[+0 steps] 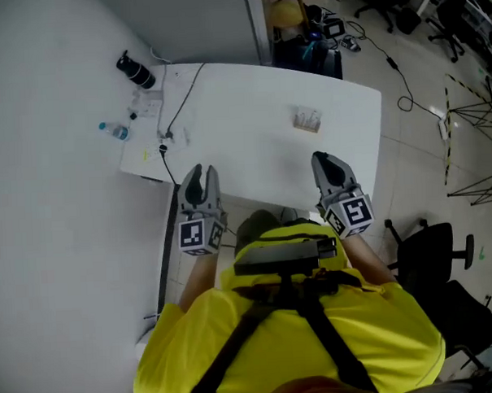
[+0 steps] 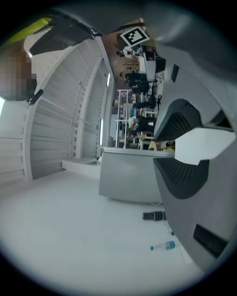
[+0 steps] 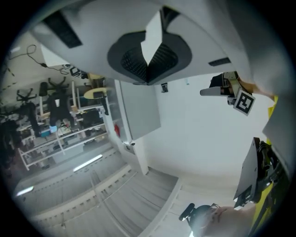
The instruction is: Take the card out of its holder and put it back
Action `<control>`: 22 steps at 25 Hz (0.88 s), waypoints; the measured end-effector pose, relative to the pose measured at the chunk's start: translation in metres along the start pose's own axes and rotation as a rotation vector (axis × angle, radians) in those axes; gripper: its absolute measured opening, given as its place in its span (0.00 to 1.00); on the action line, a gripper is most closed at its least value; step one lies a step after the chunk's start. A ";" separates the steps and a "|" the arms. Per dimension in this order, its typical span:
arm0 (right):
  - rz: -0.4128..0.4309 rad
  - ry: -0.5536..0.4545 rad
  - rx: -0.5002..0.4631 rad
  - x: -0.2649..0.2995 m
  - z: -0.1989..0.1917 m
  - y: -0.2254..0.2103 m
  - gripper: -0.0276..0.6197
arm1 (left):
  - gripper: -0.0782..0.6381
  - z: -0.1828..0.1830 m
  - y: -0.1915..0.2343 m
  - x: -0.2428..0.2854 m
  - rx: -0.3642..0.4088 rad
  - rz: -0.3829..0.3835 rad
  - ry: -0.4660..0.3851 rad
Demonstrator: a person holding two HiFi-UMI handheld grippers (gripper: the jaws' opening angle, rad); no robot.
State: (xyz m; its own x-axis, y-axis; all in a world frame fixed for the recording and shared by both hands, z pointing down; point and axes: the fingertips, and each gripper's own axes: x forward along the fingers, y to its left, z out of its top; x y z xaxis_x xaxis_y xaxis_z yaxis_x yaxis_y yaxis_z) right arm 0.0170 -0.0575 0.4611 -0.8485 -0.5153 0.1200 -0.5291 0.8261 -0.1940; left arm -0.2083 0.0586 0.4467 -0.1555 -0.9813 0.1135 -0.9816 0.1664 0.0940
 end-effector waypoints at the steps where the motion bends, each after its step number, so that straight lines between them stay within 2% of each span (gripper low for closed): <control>1: -0.044 -0.002 0.007 -0.005 0.000 -0.011 0.05 | 0.26 -0.002 -0.013 0.017 -0.001 -0.050 0.006; 5: -0.205 -0.021 0.031 -0.017 -0.001 -0.046 0.05 | 0.26 -0.015 -0.053 0.077 0.008 -0.253 0.051; 7: -0.271 -0.015 0.042 -0.019 0.000 -0.062 0.05 | 0.35 -0.021 -0.070 0.105 0.038 -0.347 0.086; 8: -0.302 -0.008 0.051 -0.020 -0.001 -0.069 0.05 | 0.35 -0.023 -0.076 0.116 0.056 -0.381 0.106; 11: -0.375 0.008 0.063 -0.023 -0.006 -0.081 0.05 | 0.35 -0.034 -0.086 0.143 0.085 -0.453 0.144; 13: -0.405 0.018 0.063 -0.020 -0.011 -0.092 0.05 | 0.35 -0.044 -0.091 0.162 0.088 -0.474 0.161; 16: -0.434 0.037 0.075 -0.013 -0.021 -0.108 0.05 | 0.29 -0.062 -0.102 0.189 0.101 -0.517 0.184; 17: -0.438 0.045 0.074 -0.010 -0.024 -0.110 0.05 | 0.31 -0.071 -0.106 0.198 0.116 -0.543 0.204; 18: -0.438 0.055 0.073 -0.006 -0.027 -0.111 0.05 | 0.41 -0.081 -0.110 0.205 0.132 -0.570 0.226; 19: -0.439 0.064 0.073 -0.003 -0.030 -0.112 0.05 | 0.44 -0.091 -0.114 0.213 0.147 -0.593 0.243; 21: -0.446 0.080 0.075 0.003 -0.037 -0.116 0.05 | 0.37 -0.109 -0.121 0.229 0.173 -0.628 0.263; 22: -0.451 0.085 0.078 0.006 -0.042 -0.119 0.05 | 0.37 -0.119 -0.125 0.237 0.181 -0.649 0.277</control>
State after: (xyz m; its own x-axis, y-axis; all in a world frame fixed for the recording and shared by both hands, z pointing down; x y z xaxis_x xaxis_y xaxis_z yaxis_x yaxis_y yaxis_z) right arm 0.0753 -0.1492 0.5261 -0.5327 -0.7958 0.2881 -0.8463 0.5026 -0.1765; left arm -0.1089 -0.1830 0.5793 0.4743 -0.8125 0.3391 -0.8734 -0.4826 0.0652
